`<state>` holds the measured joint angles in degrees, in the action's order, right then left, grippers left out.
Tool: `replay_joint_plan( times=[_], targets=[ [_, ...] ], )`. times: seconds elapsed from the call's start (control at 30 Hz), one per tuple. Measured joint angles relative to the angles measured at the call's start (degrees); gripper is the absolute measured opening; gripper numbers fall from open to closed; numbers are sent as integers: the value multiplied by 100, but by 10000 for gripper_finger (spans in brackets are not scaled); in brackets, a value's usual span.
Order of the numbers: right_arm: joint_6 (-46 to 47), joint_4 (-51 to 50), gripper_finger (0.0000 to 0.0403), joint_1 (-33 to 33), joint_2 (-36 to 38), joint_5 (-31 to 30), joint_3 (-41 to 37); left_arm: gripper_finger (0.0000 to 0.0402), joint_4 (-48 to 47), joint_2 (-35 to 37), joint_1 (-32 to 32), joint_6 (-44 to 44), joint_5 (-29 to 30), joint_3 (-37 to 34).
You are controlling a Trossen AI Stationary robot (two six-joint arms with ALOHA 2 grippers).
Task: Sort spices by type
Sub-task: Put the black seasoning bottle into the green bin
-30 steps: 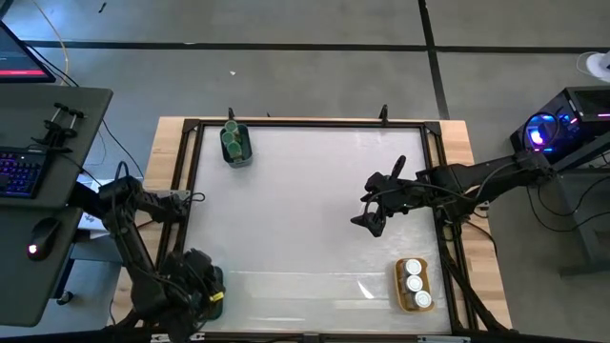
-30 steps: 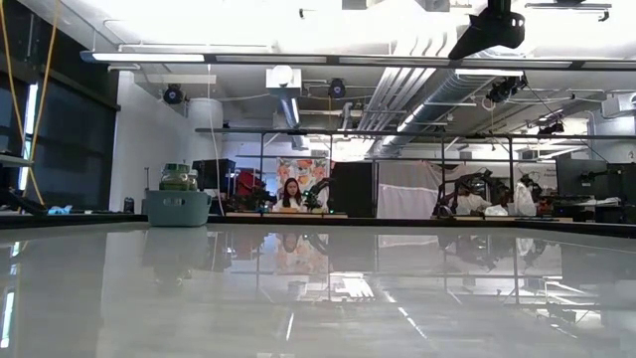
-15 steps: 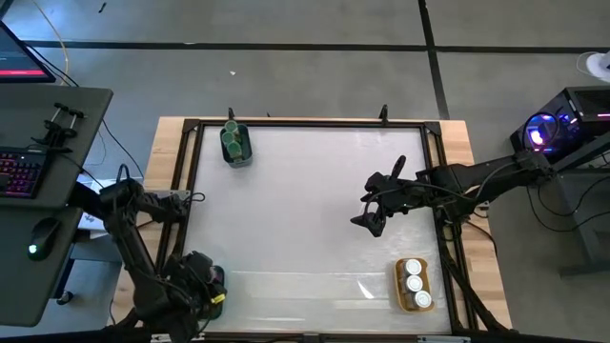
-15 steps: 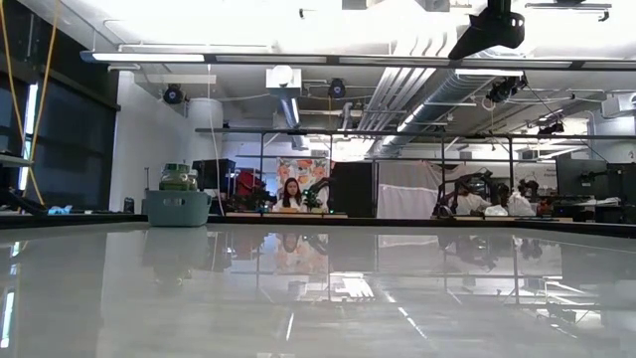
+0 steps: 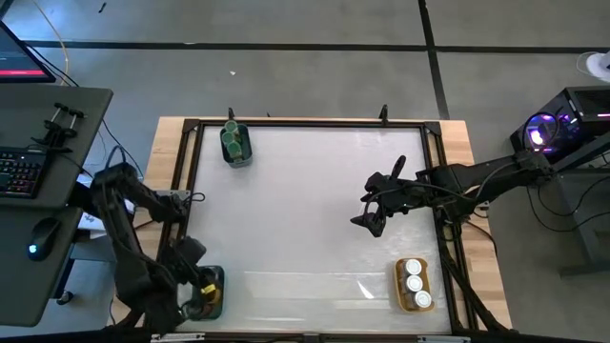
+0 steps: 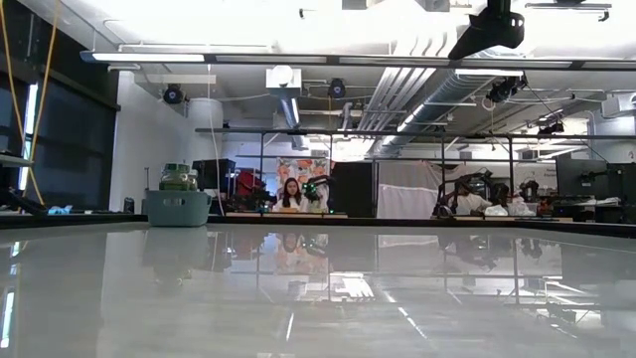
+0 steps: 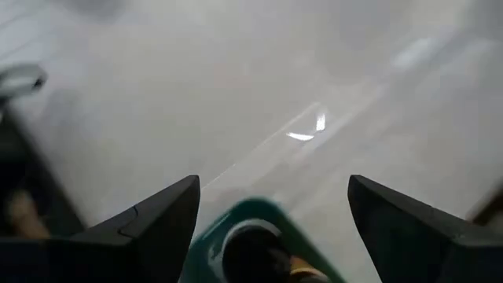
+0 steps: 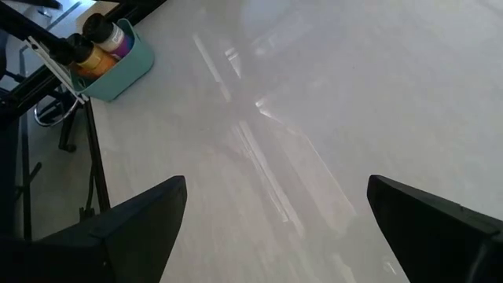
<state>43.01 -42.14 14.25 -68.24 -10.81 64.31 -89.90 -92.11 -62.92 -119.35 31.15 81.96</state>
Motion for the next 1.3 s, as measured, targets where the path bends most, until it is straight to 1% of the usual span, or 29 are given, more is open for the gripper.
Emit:
replay_joint_plan(
  times=[0.07,0.1,0.13,0.2,0.27,0.33,0.37,0.43,0.47,0.5,0.6,0.67,0.8,0.87,1.0,1.07,1.13,1.3],
  targets=[
    [-1,0,392,-1,0,0,0,310,159,226,0,593,347,56],
    [-1,-1,392,1,0,0,0,307,357,330,0,1083,533,85],
    [-1,-1,392,-1,0,0,0,302,655,425,5,1680,686,110],
    [-1,-1,392,-1,0,0,0,280,1525,556,71,3369,784,122],
    [-1,-1,392,-1,0,0,0,242,2618,581,162,5259,503,126],
    [-1,-1,392,-1,0,0,0,186,3470,526,279,6698,-94,126],
    [-1,-1,392,-1,0,0,0,151,3688,485,352,7148,-424,139],
    [-1,-1,392,-1,0,0,0,74,3698,387,481,7681,-954,176],
    [-1,-1,392,-1,0,-2,-2,39,3569,341,554,7838,-1145,173],
    [-1,0,392,0,0,0,0,20,3455,297,638,7893,-1263,142],
    [3,0,392,1,0,-1,0,12,3378,147,905,8111,-1461,14],
    [28,1,392,0,0,-2,0,4,3398,7,1096,8379,-1764,10],
    [43,6,392,0,0,-2,0,1,3311,-321,1424,8630,-2531,5],
    [45,9,392,0,0,-2,-2,0,3106,-434,1508,8694,-2796,4],
    [45,10,392,1,0,0,0,0,2099,-602,1528,8640,-3017,-5],
    [45,10,392,1,0,0,-2,0,1814,-610,1513,8539,-3111,-7],
    [42,10,392,-1,0,-1,-1,0,1972,-557,1461,8509,-3241,-7],
    [-92,6,392,0,0,-1,-2,0,2639,-442,1278,8207,-3186,-5]
  ],
)
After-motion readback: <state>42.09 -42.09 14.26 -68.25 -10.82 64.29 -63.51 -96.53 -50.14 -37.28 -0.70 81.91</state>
